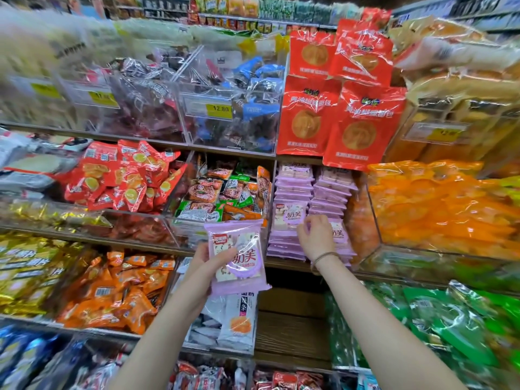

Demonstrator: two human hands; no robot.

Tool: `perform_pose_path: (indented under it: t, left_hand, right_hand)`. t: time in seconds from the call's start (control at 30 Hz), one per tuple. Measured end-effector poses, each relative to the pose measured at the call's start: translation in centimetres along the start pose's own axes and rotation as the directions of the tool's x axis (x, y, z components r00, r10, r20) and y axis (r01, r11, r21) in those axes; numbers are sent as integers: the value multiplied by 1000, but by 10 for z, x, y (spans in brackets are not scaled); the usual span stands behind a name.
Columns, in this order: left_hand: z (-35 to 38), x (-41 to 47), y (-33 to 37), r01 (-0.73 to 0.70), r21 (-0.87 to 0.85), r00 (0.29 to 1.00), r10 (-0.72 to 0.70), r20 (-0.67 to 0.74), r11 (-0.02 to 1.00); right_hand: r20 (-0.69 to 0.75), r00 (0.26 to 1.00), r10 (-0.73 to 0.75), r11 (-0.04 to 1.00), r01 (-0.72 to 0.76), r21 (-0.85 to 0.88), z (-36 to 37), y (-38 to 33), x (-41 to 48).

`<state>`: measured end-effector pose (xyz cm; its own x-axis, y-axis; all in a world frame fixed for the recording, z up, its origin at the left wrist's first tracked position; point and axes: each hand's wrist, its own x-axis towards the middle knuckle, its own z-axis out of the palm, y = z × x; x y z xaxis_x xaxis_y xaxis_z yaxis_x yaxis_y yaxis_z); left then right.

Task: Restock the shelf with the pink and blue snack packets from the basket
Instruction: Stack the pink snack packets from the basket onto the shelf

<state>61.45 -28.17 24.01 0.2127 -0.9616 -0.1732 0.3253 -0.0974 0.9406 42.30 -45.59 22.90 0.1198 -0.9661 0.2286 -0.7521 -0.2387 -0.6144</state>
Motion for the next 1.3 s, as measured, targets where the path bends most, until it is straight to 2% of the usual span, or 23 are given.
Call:
perform_pose_path:
  t: [0.13, 0.23, 0.3, 0.37, 0.43, 0.47, 0.57, 0.63, 0.77, 0.9, 0.97, 1.07, 1.13, 1.23, 1.3]
  left_hand:
    - [4, 4, -3, 29, -29, 998, -30, -53, 999]
    - [8, 3, -8, 33, -42, 998, -35, -48, 999]
    - [11, 2, -10, 31, -33, 998, -33, -53, 999]
    - [13, 0, -11, 33, -21, 998, -34, -55, 999]
    - [16, 0, -13, 41, -15, 998, -41, -56, 999]
    - [19, 0, -14, 42, -15, 997, -43, -57, 999]
    - [28, -3, -14, 36, -3, 997, -36, -61, 999]
    - [34, -5, -14, 44, 17, 996, -43, -75, 999]
    - [42, -9, -13, 56, 173, 991, -33, -129, 983]
    - [43, -7, -11, 31, 251, 989, 6, -145, 968]
    - [41, -7, -8, 22, 271, 988, 20, -151, 962]
    - [36, -9, -5, 12, 249, 989, 25, -145, 968]
    - [31, -11, -6, 9, 214, 989, 22, -146, 977]
    - [29, -12, -8, 9, 185, 988, 20, -154, 983]
    - [31, -13, -8, 14, 181, 988, 15, -154, 983]
  right_hand:
    - [59, 998, 13, 958, 5, -286, -3, -1, 1]
    - [105, 994, 23, 944, 13, -329, -16, -9, 0]
    - [31, 1000, 1, 981, 5, -195, -29, -17, -11]
    - [7, 999, -31, 995, 30, 96, -42, -30, -33]
    - [151, 982, -116, 914, 46, 403, -47, -42, -65]
    - [239, 956, -168, 877, 35, 479, -47, -45, -83]
    - [401, 896, -190, 865, -41, 500, -38, -45, -119]
    - [391, 911, -132, 845, -102, 524, -32, -40, -129]
    - [344, 935, -90, 758, -160, 632, -32, -31, -135]
    - [356, 933, -57, 639, -240, 731, -34, -27, -137]
    - [385, 923, -8, 529, -322, 785, -38, -25, -133]
    - [400, 905, 148, 318, -426, 847, -44, -16, -116]
    - [393, 874, 285, 216, -458, 862, -48, -4, -98]
    - [401, 801, 445, 97, -488, 868, -54, 14, -71]
    - [399, 755, 520, 56, -497, 866, -54, 23, -60]
